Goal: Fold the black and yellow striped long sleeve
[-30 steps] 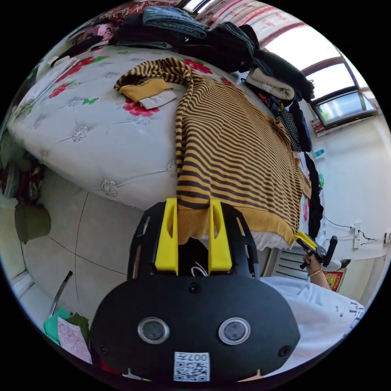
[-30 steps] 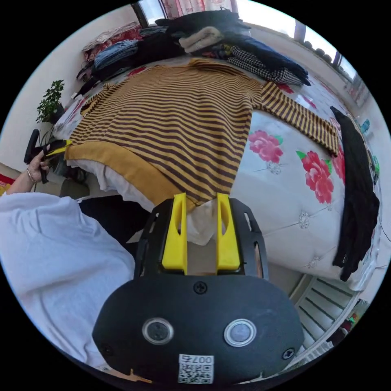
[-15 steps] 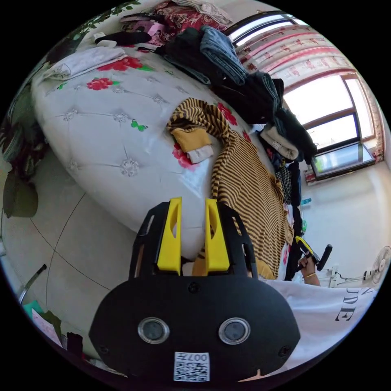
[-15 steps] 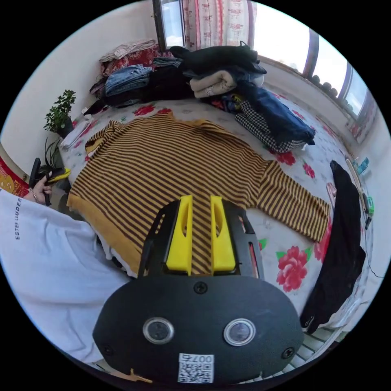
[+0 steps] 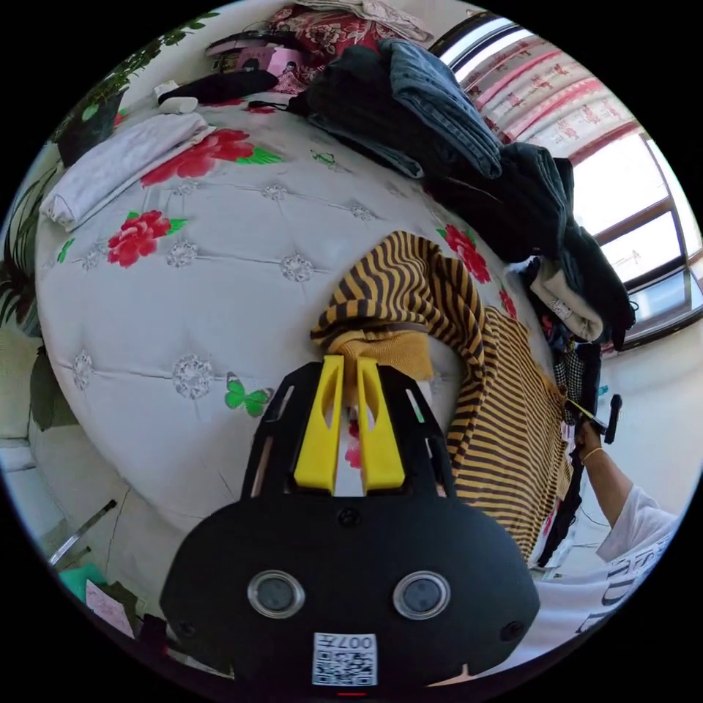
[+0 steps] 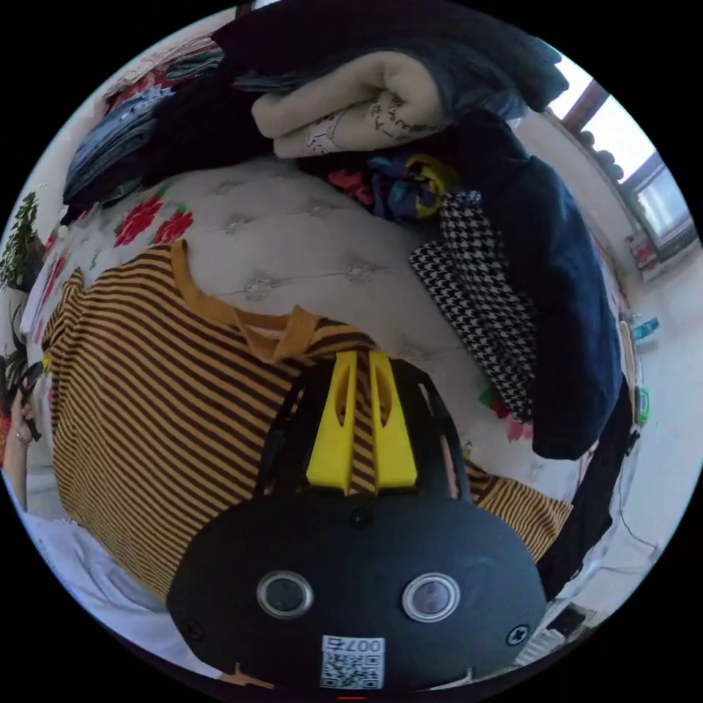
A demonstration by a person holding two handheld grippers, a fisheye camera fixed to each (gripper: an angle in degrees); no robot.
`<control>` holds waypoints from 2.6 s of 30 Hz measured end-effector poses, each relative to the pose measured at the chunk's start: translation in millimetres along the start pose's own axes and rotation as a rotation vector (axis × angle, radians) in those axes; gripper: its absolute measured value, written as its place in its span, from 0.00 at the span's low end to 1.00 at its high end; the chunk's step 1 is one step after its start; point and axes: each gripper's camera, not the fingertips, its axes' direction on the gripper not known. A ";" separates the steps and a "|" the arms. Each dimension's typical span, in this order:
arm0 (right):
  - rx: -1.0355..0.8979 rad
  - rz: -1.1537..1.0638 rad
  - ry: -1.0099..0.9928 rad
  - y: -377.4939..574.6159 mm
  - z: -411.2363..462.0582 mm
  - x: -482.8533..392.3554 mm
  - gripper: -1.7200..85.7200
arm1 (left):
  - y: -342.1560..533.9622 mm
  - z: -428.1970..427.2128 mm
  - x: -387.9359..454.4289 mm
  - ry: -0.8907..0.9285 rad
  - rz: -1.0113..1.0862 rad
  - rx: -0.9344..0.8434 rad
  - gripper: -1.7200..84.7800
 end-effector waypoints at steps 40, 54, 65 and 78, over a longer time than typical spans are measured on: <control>0.161 0.032 -0.506 190.6 -88.6 62.2 0.11 | 89.0 52.7 323.1 0.002 0.813 -0.185 0.12; 0.108 0.368 -0.507 233.2 -101.9 179.4 0.07 | 78.9 103.3 317.6 -0.014 0.736 -0.180 0.11; 0.313 1.077 -0.340 412.3 -119.0 399.7 0.11 | 116.3 34.6 268.8 -0.021 0.379 -0.162 0.03; 0.605 1.476 -0.764 467.6 -63.0 519.3 0.05 | 247.3 -14.6 238.4 -0.045 0.025 -0.187 0.01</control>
